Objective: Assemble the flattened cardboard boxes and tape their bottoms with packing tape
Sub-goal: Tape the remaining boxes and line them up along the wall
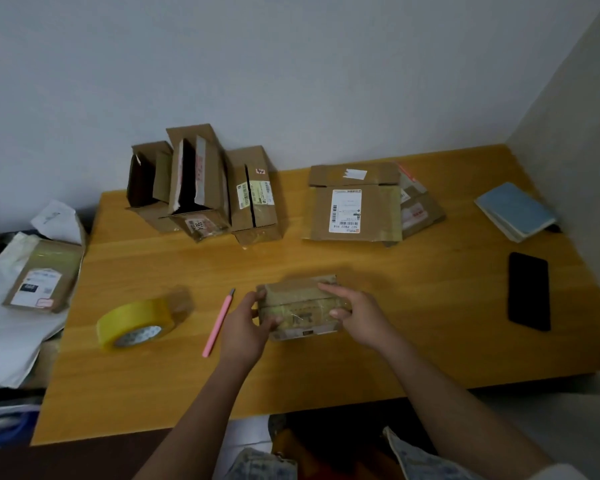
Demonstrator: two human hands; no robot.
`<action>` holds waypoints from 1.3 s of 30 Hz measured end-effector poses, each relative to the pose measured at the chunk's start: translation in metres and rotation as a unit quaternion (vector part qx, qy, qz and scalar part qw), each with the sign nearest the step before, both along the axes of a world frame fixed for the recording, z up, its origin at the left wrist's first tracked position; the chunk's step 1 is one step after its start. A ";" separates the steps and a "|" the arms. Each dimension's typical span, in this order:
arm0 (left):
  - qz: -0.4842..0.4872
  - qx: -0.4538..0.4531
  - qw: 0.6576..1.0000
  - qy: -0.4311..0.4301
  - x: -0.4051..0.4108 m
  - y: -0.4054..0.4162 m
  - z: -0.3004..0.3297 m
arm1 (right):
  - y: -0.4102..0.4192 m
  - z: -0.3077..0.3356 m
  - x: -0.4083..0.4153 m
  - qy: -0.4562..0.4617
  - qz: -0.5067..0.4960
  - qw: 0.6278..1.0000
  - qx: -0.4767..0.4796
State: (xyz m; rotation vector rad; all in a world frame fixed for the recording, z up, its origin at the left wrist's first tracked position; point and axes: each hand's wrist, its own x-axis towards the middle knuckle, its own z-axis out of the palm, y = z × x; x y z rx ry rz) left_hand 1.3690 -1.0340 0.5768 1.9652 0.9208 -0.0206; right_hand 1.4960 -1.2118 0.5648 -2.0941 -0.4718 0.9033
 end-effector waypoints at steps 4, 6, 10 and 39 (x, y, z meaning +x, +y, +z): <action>0.009 -0.030 0.999 -0.006 0.005 -0.013 -0.008 | -0.010 0.001 0.005 -0.014 -0.025 1.000 -0.006; 0.013 -0.033 0.999 -0.012 0.009 -0.015 -0.012 | -0.016 0.000 0.007 -0.012 -0.028 0.999 -0.010; 0.012 -0.042 0.999 -0.022 0.011 -0.010 -0.013 | -0.012 0.002 0.010 -0.032 -0.014 0.999 -0.023; -0.028 0.070 0.996 -0.037 -0.011 -0.012 -0.007 | 0.001 0.019 0.008 -0.142 -0.033 0.989 -0.009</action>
